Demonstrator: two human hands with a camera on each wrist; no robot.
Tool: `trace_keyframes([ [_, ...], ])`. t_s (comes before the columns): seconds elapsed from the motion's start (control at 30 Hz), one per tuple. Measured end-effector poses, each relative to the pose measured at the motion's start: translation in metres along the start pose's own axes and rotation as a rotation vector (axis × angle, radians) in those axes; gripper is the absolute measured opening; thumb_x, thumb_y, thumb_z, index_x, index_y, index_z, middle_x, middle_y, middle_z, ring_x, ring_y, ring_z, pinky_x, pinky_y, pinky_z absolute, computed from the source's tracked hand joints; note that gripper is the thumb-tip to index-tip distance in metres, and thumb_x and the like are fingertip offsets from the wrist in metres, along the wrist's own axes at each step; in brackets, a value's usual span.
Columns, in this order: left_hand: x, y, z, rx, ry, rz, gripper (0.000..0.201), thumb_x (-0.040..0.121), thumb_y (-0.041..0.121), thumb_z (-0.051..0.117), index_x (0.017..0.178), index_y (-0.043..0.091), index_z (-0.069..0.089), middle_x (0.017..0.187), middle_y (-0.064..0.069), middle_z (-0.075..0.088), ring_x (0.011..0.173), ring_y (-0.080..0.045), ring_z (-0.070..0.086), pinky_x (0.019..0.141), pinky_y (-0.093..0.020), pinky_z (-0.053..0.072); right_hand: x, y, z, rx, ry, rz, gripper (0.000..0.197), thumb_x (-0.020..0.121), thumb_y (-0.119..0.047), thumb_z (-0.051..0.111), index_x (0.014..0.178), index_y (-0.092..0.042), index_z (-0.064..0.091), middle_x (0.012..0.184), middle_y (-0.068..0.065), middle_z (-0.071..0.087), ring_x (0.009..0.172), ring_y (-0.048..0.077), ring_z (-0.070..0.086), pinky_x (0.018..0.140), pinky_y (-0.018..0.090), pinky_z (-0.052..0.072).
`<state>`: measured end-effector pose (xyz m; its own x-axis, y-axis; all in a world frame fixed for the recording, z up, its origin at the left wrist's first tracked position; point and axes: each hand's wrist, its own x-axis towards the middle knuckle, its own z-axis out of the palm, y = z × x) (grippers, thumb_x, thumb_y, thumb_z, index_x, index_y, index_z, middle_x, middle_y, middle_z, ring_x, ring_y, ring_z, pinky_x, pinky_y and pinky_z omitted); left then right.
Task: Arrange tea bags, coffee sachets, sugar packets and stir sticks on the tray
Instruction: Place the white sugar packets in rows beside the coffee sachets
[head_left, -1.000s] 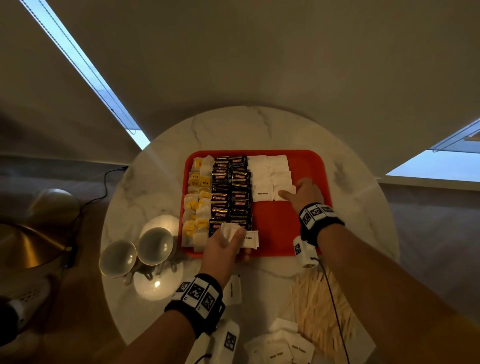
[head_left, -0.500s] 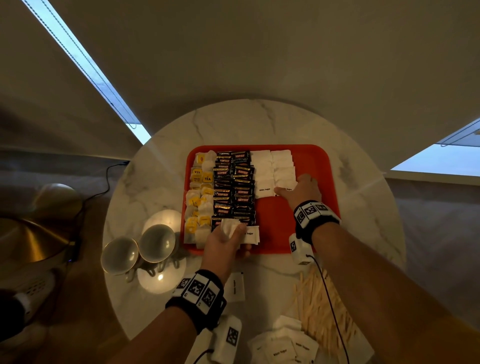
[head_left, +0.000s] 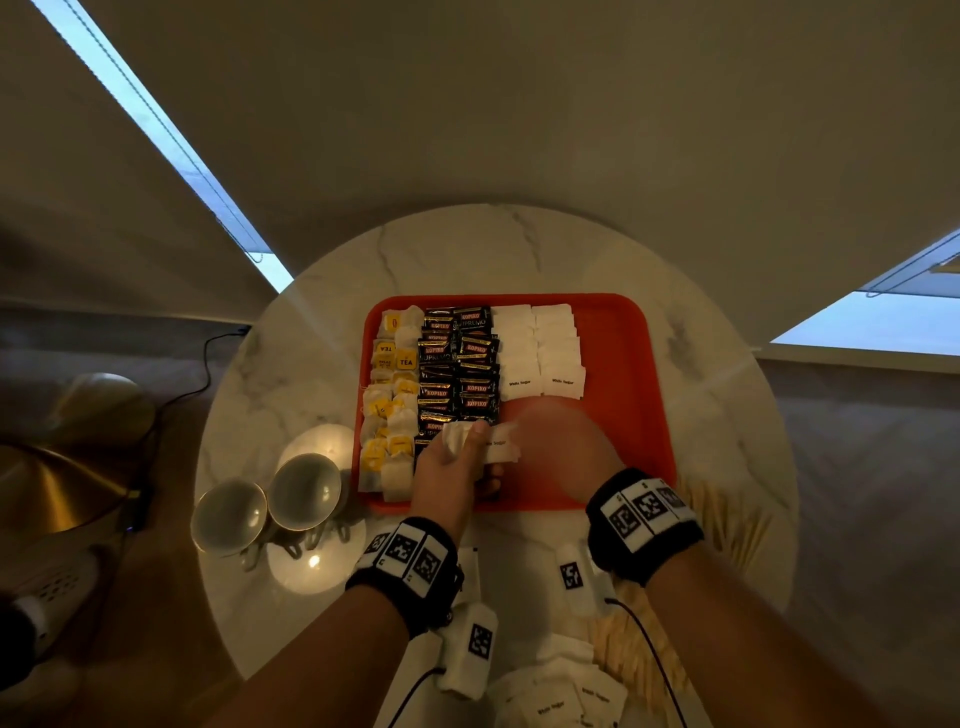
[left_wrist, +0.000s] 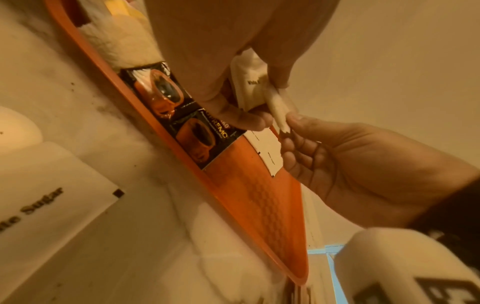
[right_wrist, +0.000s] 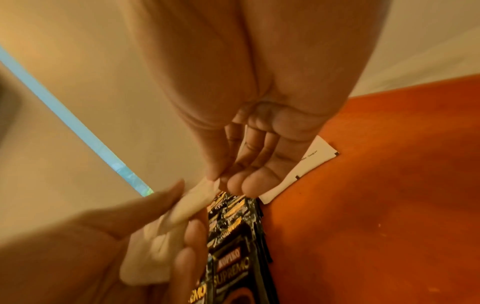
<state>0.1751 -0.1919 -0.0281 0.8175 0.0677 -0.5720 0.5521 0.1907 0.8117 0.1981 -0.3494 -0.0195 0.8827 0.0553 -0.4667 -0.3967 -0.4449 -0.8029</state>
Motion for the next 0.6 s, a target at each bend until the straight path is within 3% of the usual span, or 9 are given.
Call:
trace_keyframes([
  [0.17, -0.003, 0.0, 0.0, 0.008, -0.011, 0.008, 0.027, 0.1, 0.038, 0.06, 0.1, 0.011, 0.066, 0.082, -0.008, 0.07, 0.067, -0.018, 0.065, 0.063, -0.035, 0.058, 0.015, 0.006, -0.021, 0.012, 0.125, 0.007, 0.007, 0.1, -0.018, 0.06, 0.104, -0.014, 0.065, 0.083, -0.003, 0.065, 0.067, 0.01, 0.061, 0.058, 0.015, 0.051],
  [0.27, -0.001, -0.001, -0.005, -0.014, 0.013, -0.031, 0.026, 0.101, 0.034, 0.06, 0.106, 0.009, 0.064, 0.087, -0.01, 0.07, 0.071, -0.02, 0.066, 0.066, -0.036, 0.058, 0.035, 0.016, -0.03, -0.05, 0.199, 0.074, 0.003, 0.1, -0.019, 0.06, 0.1, -0.021, 0.062, 0.088, -0.001, 0.067, 0.071, 0.013, 0.064, 0.071, 0.028, 0.058],
  [0.4, 0.0, -0.001, -0.008, -0.035, 0.029, -0.075, 0.014, 0.103, 0.017, 0.05, 0.107, 0.011, 0.062, 0.09, -0.013, 0.069, 0.065, -0.019, 0.065, 0.064, -0.036, 0.057, 0.063, 0.028, -0.021, -0.151, 0.199, 0.147, 0.016, 0.097, -0.018, 0.062, 0.083, -0.026, 0.062, 0.087, 0.001, 0.07, 0.078, 0.022, 0.069, 0.08, 0.044, 0.061],
  [0.6, -0.002, -0.003, -0.016, -0.015, -0.019, -0.105, 0.026, 0.104, 0.004, 0.041, 0.124, 0.006, 0.058, 0.094, -0.014, 0.072, 0.07, -0.021, 0.068, 0.063, -0.033, 0.06, 0.079, 0.025, -0.013, -0.219, 0.28, 0.165, 0.016, 0.094, -0.015, 0.061, 0.079, -0.021, 0.064, 0.085, 0.003, 0.072, 0.08, 0.024, 0.07, 0.073, 0.033, 0.058],
])
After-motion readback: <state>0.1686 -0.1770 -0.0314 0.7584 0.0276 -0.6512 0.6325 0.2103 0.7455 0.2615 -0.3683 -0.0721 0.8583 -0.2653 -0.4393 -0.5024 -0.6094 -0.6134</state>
